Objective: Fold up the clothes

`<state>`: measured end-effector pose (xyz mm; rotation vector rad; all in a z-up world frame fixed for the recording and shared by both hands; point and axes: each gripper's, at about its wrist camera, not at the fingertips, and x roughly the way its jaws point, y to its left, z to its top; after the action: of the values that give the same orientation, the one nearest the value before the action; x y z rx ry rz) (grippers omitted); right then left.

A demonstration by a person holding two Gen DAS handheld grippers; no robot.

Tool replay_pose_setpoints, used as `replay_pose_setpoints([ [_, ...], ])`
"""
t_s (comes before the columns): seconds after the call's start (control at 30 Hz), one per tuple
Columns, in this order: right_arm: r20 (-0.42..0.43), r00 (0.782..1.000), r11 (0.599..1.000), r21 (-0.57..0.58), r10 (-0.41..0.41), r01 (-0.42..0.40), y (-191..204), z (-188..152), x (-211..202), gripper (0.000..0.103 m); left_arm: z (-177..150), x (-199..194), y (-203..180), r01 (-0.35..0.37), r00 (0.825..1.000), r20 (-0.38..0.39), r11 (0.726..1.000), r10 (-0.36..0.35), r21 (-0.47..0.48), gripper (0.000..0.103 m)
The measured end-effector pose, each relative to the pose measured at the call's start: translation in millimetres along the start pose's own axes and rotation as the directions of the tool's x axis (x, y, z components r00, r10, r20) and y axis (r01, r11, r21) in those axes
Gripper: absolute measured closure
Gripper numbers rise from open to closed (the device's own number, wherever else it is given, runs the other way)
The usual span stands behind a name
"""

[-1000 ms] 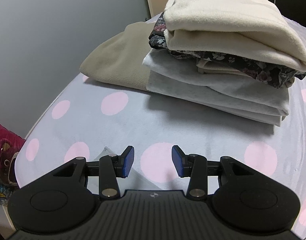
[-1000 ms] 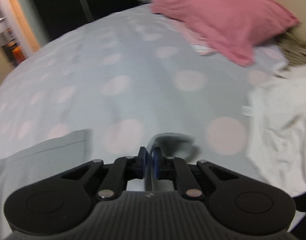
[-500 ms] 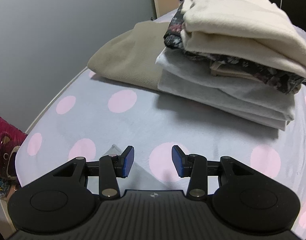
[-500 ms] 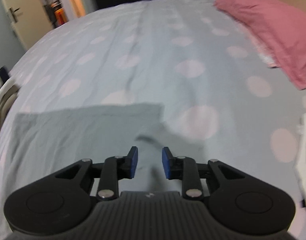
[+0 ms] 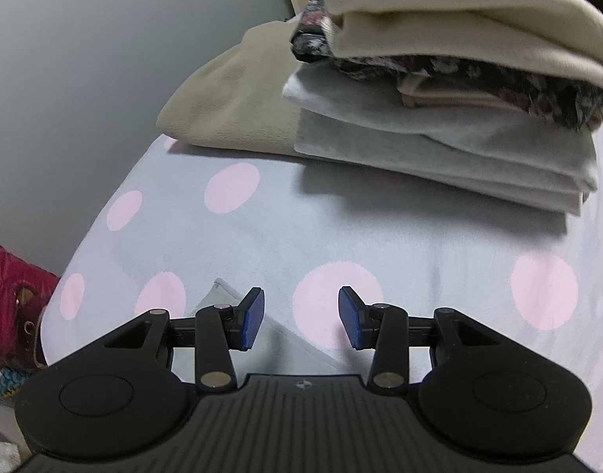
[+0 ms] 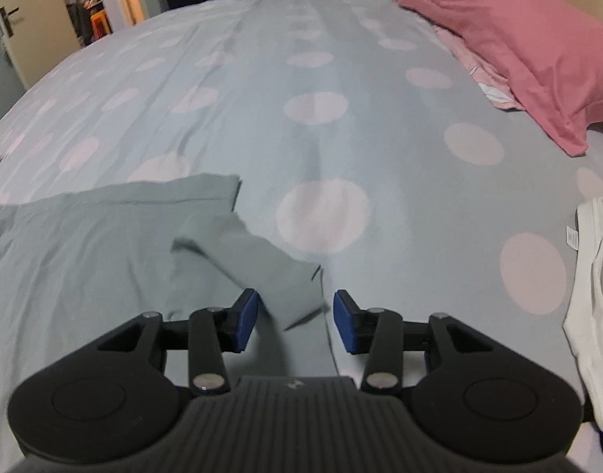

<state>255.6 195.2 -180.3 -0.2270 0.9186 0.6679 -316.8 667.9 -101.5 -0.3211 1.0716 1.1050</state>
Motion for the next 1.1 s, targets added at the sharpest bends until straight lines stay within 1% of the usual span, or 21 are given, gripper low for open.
replay_pose_setpoints([
  [0.03, 0.004, 1.0, 1.0, 0.013, 0.002, -0.002, -0.2, 0.6, 0.8, 0.069, 0.1, -0.2, -0.7, -0.001, 1.0, 0.002, 1.0, 0.001, 0.005, 0.064],
  [0.07, 0.013, 1.0, 1.0, 0.027, 0.014, -0.014, -0.3, 2.9, 0.0, 0.092, 0.3, -0.6, -1.2, 0.0, 1.0, 0.004, 1.0, 0.0, 0.009, 0.064],
  [0.1, 0.03, 0.999, 1.0, 0.028, 0.01, -0.011, 0.6, 5.4, -3.9, 0.097, 0.4, -1.4, -1.2, 0.003, 1.0, 0.008, 1.0, -0.003, 0.009, 0.064],
  [0.2, 0.092, 0.996, 1.0, 0.017, -0.024, 0.022, 1.0, 16.8, -25.7, 0.097, 1.1, -4.7, 0.5, 0.019, 1.0, 0.019, 1.0, -0.019, -0.001, 0.064],
  [0.33, 0.167, 0.982, 0.997, 0.025, -0.082, 0.079, -5.2, 37.5, -64.3, 0.098, 1.0, -13.0, 5.3, 0.039, 0.998, 0.041, 0.999, -0.038, -0.022, 0.064],
  [0.4, 0.201, 0.97, 0.99, 0.031, -0.14, 0.137, -10.4, 47.4, -88.5, 0.098, 0.6, -17.9, 9.3, 0.05, 0.997, 0.053, 0.998, -0.047, -0.039, 0.064],
  [0.47, 0.231, 0.951, 0.978, 0.04, -0.207, 0.204, -16.7, 55.8, -114.6, 0.098, 1.0, -21.7, 15.5, 0.062, 0.996, 0.063, 0.996, -0.058, -0.068, 0.064],
  [0.57, 0.245, 0.924, 0.955, 0.053, -0.295, 0.291, -30.0, 61.6, -151.4, 0.098, 0.3, -26.1, 25.6, 0.08, 0.995, 0.071, 0.99, -0.072, -0.12, 0.064],
  [0.73, 0.242, 0.881, 0.913, 0.064, -0.406, 0.403, -62.2, 54.1, -202.6, 0.098, -1.7, -27.0, 36.5, 0.08, 0.995, 0.068, 0.984, -0.07, -0.161, 0.064],
  [0.87, 0.219, 0.847, 0.874, 0.104, -0.485, 0.474, -97.1, 43.0, -225.1, 0.098, -3.0, -29.7, 37.4, 0.072, 0.996, 0.064, 0.984, -0.062, -0.164, 0.064],
  [1.03, 0.18, 0.808, 0.827, 0.161, -0.561, 0.538, -142.2, 33.1, -229.1, 0.098, -5.2, -33.3, 29.7, 0.052, 0.997, 0.061, 0.989, -0.044, -0.139, 0.064],
  [1.1, 0.151, 0.795, 0.807, 0.174, -0.588, 0.564, -158.9, 30.4, -220.5, 0.098, -5.1, -32.0, 26.2, 0.038, 0.998, 0.054, 0.991, -0.031, -0.128, 0.064],
])
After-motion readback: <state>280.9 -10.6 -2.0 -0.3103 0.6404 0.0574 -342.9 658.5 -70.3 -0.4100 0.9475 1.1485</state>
